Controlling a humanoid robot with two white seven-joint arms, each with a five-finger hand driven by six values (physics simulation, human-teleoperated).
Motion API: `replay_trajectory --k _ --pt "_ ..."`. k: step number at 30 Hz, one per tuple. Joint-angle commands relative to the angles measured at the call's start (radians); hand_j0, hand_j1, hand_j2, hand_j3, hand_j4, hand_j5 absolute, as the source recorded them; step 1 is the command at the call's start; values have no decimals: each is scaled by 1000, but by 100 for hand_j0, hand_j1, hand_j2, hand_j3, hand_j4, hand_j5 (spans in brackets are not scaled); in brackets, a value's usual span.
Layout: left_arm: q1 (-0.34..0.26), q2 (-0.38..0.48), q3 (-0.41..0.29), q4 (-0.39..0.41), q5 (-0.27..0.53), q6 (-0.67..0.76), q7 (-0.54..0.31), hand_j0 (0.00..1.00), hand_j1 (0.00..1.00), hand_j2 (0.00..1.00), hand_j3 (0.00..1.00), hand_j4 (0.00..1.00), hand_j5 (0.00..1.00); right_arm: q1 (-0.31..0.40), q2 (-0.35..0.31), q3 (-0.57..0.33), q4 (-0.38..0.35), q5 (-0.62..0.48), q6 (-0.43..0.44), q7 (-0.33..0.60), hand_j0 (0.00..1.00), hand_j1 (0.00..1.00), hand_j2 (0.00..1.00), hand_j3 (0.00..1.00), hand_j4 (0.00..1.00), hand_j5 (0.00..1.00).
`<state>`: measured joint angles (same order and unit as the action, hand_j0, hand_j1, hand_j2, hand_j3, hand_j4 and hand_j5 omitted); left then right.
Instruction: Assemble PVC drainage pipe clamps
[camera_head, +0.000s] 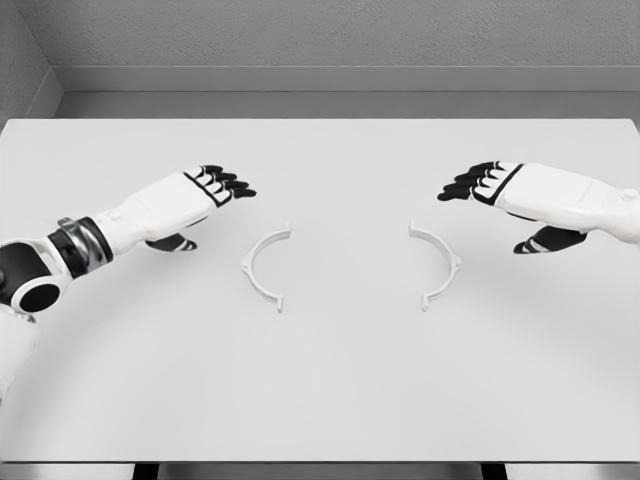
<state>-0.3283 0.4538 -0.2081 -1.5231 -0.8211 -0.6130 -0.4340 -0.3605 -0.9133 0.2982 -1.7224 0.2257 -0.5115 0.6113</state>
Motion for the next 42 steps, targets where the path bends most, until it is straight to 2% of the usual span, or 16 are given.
replay_trajectory --k 1,6,12,19,22,25,26,30,36,39,42 --pt "0 -14 -23 -19 0 2 0 100 100 100 100 100 100 0 1 6 27 4 4 0 100 100 100 100 100 100" --pt "-3 -29 -57 -20 -36 2 0 100 100 100 100 100 100 -2 39 32 60 49 4 0 100 100 100 100 100 100" --pt "-2 -30 -93 -25 -33 2 1 100 100 100 100 100 100 -6 60 44 61 69 5 0 100 100 100 100 100 100" --pt "-6 -70 -103 -22 -49 2 1 100 100 100 100 100 100 -9 71 68 61 92 34 0 100 100 100 100 100 100" --pt "-11 -61 -91 -17 -47 2 1 100 100 100 100 100 100 -20 88 72 64 107 41 -8 100 100 100 100 100 100" --pt "-12 -58 -89 -14 -47 2 1 100 100 100 100 100 100 -58 97 110 122 110 41 -8 100 100 100 100 100 100" --pt "-12 -58 -89 -12 -47 2 0 100 100 100 100 100 100 -71 123 119 141 130 39 -8 100 100 100 100 100 100" --pt "-12 -60 -102 -11 -52 2 0 100 100 100 100 100 100 -74 131 130 178 150 39 -19 100 100 100 100 100 100" --pt "-11 -79 -108 -12 -70 2 0 100 100 100 100 100 100 -90 152 131 208 175 39 -28 100 100 100 100 100 100" --pt "-11 -81 -108 -12 -70 2 0 100 100 100 100 100 100 -121 174 179 242 175 39 -28 100 100 100 100 100 100" --pt "-11 -87 -106 -12 -76 2 0 100 100 100 100 100 100 -121 177 188 242 176 39 -28 100 100 100 100 100 100"
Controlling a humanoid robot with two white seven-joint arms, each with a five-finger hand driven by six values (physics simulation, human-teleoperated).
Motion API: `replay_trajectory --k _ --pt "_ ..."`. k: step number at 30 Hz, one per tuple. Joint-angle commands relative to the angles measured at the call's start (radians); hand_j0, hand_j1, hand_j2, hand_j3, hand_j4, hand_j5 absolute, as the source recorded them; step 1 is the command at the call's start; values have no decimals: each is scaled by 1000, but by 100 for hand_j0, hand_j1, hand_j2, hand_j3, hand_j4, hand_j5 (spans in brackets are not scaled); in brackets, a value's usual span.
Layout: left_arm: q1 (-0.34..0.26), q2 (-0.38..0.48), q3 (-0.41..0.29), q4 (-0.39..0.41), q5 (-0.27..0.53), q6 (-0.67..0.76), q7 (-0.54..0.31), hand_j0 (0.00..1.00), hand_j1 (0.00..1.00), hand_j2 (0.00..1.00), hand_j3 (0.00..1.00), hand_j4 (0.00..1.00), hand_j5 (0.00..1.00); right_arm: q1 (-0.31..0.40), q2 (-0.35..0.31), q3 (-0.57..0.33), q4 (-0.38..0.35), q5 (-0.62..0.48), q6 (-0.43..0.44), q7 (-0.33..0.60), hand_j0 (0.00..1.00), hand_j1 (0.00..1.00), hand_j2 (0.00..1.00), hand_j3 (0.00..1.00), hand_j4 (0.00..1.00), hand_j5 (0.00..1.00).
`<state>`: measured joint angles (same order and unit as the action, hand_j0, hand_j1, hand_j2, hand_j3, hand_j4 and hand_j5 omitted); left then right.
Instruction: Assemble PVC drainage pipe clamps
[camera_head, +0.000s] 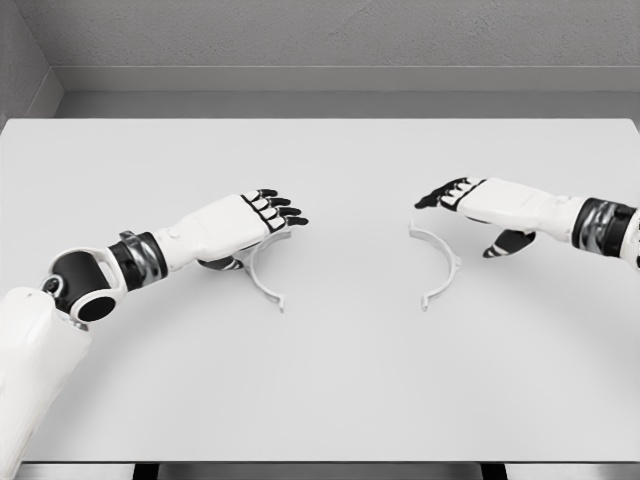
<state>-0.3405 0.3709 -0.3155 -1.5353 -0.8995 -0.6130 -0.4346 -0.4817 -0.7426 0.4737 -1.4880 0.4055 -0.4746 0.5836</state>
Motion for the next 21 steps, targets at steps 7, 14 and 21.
replay_trajectory --k 7,14,21 --pt "0 -21 -1 0 -7 2 1 100 100 100 100 100 100 0 9 17 17 9 2 -1 100 100 100 100 100 100" --pt "-8 -21 15 18 -10 2 1 100 100 100 100 100 100 -28 40 43 61 38 2 -8 100 100 100 100 100 100" --pt "-26 -13 15 41 -10 2 1 100 100 100 100 100 100 -28 45 43 60 38 2 -8 100 100 100 100 100 100"
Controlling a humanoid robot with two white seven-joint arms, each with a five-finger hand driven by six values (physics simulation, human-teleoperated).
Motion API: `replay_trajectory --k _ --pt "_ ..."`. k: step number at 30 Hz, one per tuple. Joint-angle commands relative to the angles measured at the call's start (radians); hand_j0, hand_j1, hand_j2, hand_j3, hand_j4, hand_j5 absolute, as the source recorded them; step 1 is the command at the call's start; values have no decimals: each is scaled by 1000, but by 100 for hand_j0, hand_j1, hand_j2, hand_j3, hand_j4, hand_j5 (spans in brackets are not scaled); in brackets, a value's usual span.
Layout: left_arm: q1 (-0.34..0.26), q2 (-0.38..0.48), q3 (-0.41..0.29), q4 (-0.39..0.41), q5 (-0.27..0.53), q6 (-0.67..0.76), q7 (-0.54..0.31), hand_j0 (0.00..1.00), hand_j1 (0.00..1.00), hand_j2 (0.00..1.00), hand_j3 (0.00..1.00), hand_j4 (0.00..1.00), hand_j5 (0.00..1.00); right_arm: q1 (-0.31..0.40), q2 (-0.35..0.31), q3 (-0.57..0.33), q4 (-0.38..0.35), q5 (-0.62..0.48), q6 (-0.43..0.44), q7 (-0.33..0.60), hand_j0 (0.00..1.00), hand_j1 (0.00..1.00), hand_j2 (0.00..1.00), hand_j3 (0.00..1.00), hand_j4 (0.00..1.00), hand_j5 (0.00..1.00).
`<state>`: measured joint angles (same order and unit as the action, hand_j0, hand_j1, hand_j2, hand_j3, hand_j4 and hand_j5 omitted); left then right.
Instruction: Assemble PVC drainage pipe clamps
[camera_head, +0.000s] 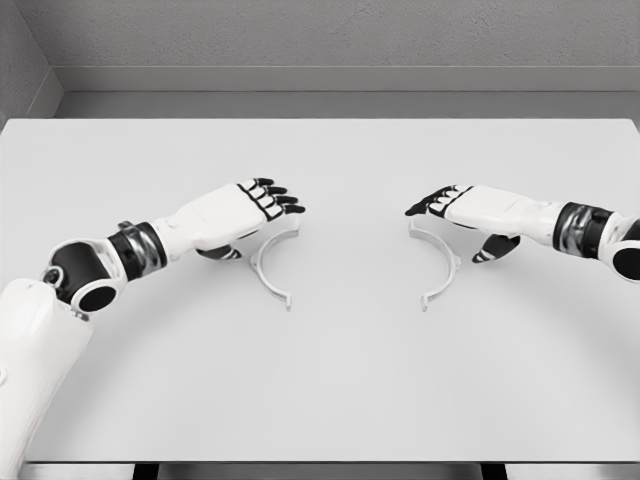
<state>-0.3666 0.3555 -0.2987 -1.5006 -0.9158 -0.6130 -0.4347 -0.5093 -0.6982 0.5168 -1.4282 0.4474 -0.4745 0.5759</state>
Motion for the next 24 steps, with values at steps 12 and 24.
replay_trajectory --k 12,24 --pt "2 -46 -37 2 -12 2 1 100 100 100 100 100 100 -14 14 17 26 -1 2 -2 100 100 100 100 100 100" --pt "-12 -38 -14 25 -15 2 1 100 100 100 100 100 100 -15 22 20 20 -1 2 -1 100 100 100 100 100 100"
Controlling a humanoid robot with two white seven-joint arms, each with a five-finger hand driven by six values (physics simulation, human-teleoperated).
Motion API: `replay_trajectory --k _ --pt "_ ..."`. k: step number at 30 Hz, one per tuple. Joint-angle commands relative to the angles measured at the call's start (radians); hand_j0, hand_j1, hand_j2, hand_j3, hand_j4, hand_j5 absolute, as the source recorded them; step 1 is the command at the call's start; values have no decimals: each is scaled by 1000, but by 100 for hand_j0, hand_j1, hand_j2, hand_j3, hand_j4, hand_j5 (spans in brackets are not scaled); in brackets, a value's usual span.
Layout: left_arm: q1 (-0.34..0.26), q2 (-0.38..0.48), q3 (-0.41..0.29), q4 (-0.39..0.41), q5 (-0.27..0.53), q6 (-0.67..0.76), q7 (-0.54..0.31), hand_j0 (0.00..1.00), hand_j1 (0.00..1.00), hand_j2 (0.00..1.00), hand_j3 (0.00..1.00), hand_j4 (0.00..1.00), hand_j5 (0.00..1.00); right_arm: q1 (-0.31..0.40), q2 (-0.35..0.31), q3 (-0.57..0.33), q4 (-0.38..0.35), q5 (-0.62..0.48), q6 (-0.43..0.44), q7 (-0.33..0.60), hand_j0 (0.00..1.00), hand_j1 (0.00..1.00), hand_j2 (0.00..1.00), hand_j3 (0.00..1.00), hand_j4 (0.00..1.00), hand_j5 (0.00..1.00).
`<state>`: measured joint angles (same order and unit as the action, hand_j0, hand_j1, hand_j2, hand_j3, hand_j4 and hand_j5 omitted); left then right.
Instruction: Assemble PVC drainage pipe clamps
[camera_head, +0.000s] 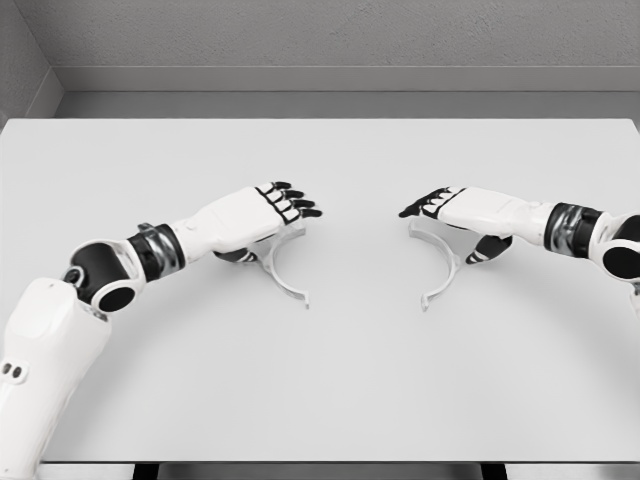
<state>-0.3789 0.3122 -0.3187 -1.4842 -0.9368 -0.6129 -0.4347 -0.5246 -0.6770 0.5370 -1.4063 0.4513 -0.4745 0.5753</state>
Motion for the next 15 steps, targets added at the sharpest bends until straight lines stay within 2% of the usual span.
replay_trajectory --k 1,15 --pt "0 4 4 18 6 2 1 100 100 100 100 100 100 0 1 0 -3 -5 2 0 100 100 100 100 100 100" --pt "-2 -51 -30 15 4 2 1 100 100 100 100 100 100 0 8 1 -11 -5 2 0 100 100 100 100 100 100"
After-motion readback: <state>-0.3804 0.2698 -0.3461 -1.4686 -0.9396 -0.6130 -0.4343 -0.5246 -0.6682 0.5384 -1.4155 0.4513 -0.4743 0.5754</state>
